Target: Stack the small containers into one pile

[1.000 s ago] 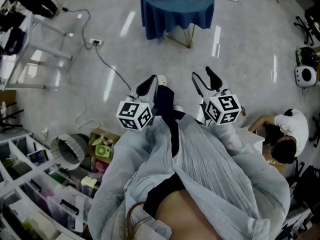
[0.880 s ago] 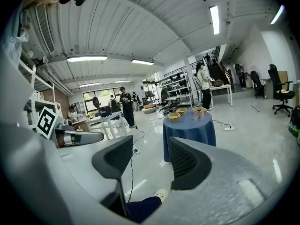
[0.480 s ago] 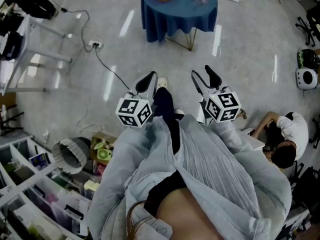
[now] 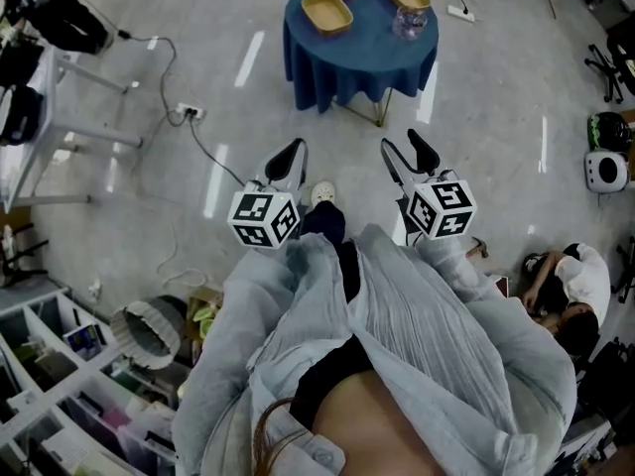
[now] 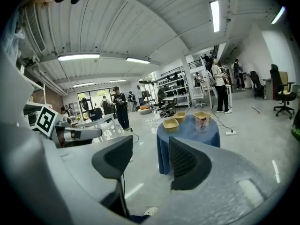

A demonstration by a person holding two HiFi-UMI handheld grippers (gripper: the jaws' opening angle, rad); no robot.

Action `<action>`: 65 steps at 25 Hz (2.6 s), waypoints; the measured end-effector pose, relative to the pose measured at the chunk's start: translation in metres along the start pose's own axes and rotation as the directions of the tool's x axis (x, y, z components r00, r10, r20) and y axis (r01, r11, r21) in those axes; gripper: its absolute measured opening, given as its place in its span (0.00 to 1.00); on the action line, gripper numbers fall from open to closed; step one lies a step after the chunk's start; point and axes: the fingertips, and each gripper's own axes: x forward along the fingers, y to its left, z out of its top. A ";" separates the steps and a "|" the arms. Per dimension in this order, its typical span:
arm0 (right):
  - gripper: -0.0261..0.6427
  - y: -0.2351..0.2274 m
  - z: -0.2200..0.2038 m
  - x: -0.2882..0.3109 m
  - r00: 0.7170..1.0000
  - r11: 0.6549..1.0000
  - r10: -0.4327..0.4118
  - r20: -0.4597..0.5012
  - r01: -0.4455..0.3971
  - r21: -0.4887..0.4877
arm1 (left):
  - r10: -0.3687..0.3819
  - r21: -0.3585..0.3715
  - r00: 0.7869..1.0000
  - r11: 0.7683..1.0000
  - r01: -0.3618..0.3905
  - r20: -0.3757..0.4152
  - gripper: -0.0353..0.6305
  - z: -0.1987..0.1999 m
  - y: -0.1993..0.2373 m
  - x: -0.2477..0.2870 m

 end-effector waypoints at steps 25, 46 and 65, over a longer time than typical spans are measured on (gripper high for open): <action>0.39 -0.010 0.038 0.121 0.998 0.998 -0.066 -0.021 0.066 0.009 | -0.098 0.028 0.995 0.995 0.098 -0.022 0.07 0.054 0.095 0.083; 0.39 -0.022 0.031 0.121 0.987 0.989 -0.148 -0.064 0.149 0.001 | -0.105 -0.016 0.993 0.994 0.104 -0.062 0.07 0.033 0.116 0.074; 0.39 -0.064 0.072 0.226 0.994 0.996 -0.090 -0.068 0.091 0.001 | -0.066 0.012 0.995 0.998 0.067 -0.077 0.07 0.076 0.169 0.159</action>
